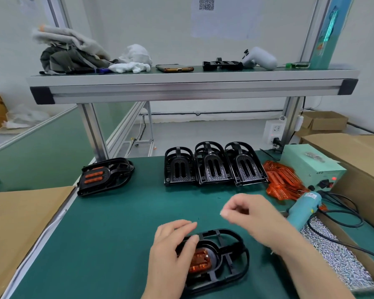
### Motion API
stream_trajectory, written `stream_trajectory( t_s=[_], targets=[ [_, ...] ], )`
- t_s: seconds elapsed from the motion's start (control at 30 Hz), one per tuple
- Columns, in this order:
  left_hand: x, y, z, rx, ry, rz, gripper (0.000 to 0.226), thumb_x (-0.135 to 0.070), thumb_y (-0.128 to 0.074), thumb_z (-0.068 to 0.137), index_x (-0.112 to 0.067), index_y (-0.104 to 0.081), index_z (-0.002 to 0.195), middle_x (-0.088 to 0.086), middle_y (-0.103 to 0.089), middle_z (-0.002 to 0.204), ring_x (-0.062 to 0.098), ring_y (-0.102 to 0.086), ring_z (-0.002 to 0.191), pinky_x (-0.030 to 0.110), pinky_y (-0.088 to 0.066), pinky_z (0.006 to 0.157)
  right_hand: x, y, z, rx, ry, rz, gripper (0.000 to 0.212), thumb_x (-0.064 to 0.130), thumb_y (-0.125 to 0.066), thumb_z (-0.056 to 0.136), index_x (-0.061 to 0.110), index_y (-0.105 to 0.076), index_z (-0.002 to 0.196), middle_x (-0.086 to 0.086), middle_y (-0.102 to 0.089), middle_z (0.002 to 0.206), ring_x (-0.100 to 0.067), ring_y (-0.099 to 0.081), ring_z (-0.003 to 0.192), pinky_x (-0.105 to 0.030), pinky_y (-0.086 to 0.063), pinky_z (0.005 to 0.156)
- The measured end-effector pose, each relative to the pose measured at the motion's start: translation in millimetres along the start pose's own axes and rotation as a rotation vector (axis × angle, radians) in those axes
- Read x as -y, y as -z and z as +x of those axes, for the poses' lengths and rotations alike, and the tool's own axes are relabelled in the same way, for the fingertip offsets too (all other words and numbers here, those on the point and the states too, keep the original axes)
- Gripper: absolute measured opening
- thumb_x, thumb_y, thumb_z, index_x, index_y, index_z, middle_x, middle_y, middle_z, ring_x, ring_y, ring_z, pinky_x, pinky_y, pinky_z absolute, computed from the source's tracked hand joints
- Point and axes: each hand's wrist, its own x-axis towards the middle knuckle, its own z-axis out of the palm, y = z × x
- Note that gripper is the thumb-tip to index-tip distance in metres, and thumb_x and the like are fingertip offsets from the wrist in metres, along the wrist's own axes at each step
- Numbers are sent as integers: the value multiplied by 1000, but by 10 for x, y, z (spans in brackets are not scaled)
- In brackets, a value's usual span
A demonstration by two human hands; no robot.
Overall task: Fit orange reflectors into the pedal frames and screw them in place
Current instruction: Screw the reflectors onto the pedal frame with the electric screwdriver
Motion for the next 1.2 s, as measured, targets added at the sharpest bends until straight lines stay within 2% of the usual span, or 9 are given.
stream_trajectory(
  t_s=[0.2,0.47,0.57,0.67,0.77,0.9,0.97,1.1,1.2],
  targets=[
    [-335,-81,202,10,343,-504,29,-6,-71,87,-33,-82,88,-8,-78,94,5,-71,96,10,-49,81,107,-424,-33,-1,-26,410,14,12,-69,92,5,-72,80,6,-63,62,-1,-51,58,-12,-41,61],
    [-407,-97,195,-71,397,-647,22,-5,-75,82,-25,-82,85,1,-78,90,10,-73,90,12,-51,75,99,-490,-29,-20,-65,515,26,23,-72,92,15,-66,67,5,-61,58,0,-47,50,-10,-37,55],
    [-421,-57,180,-60,367,-660,20,-2,-71,85,-20,-80,81,7,-77,86,13,-73,85,15,-52,74,26,-399,-26,-74,-61,410,33,33,-76,88,15,-65,63,5,-60,56,-4,-48,53,-13,-38,55],
    [-377,2,174,-33,357,-595,22,-5,-67,89,-21,-71,74,8,-75,81,12,-70,79,20,-52,75,-184,-184,-2,-364,-73,247,27,38,-75,86,17,-67,71,8,-68,68,-5,-59,65,-19,-45,69],
    [-318,34,171,-15,408,-548,19,-9,-71,87,-21,-70,72,8,-75,80,17,-68,79,36,-52,82,-511,146,-28,-613,-178,-30,23,42,-71,88,21,-63,84,5,-66,83,-16,-61,81,-34,-45,75],
    [-280,46,150,-28,431,-481,13,-14,-80,78,-19,-71,71,11,-72,75,18,-62,69,48,-53,79,-973,440,-99,-631,-427,-383,37,44,-71,88,9,-57,87,-14,-58,93,-32,-49,85,-42,-46,73],
    [-278,37,146,-4,422,-442,13,-14,-81,78,-21,-72,72,8,-72,72,16,-62,66,46,-54,75,-1069,464,-124,-619,-516,-324,46,46,-72,86,7,-51,100,-18,-55,103,-34,-48,89,-44,-45,75],
    [-293,-1,135,52,368,-363,17,-14,-80,80,-28,-74,74,0,-73,72,8,-64,66,22,-51,68,-1125,435,-97,-593,-582,-128,85,48,-69,89,3,-23,144,-19,-53,105,-32,-46,87,-41,-37,77],
    [-279,-19,117,94,347,-305,18,-15,-80,82,-30,-74,75,-3,-74,74,8,-66,68,14,-50,66,-1121,409,-64,-640,-586,100,94,42,-73,88,8,-14,153,-12,-48,107,-29,-46,92,-41,-38,83]
  ],
)
